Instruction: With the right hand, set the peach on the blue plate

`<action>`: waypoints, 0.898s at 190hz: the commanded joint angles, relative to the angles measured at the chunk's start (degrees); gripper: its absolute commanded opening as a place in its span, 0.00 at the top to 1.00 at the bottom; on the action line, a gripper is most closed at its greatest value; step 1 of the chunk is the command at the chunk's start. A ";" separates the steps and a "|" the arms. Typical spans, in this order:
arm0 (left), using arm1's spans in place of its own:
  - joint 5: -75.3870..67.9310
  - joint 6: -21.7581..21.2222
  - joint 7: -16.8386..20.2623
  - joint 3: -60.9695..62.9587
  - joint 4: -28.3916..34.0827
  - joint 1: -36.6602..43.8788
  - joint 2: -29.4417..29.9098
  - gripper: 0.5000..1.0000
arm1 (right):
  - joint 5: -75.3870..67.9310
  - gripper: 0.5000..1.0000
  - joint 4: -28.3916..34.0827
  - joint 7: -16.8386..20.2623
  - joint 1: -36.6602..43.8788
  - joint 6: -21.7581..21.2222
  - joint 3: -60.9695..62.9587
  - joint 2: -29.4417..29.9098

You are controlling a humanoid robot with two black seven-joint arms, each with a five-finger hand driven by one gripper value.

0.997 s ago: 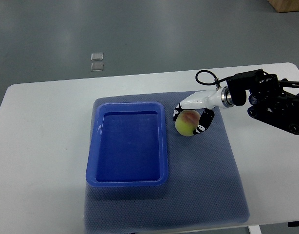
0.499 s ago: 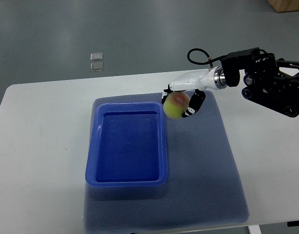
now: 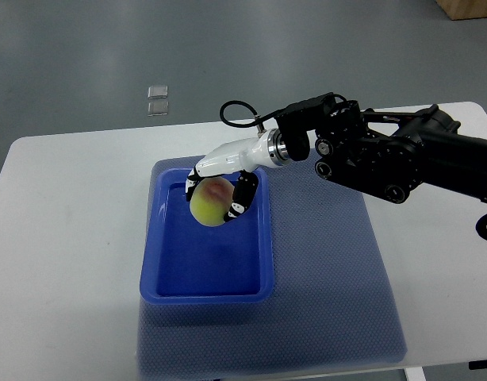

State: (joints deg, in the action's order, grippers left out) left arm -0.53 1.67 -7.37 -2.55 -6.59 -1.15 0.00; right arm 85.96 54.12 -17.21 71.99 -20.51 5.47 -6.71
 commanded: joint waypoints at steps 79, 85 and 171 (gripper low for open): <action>0.00 0.00 -0.01 0.00 0.00 0.00 0.00 0.00 | 0.61 0.39 -0.85 0.34 -5.28 0.38 -0.20 2.76; 0.00 0.00 -0.01 0.00 0.00 0.09 0.00 0.00 | 0.52 0.34 -0.85 0.34 -5.28 0.47 -0.20 2.76; 0.00 0.00 -0.01 0.00 0.00 0.00 0.00 0.00 | -5.45 0.15 -0.77 -0.19 -4.40 -0.24 2.35 1.62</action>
State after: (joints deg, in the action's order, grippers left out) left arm -0.53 1.67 -7.37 -2.55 -6.59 -1.12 0.00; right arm 84.80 53.33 -17.26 66.90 -20.35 6.20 -4.50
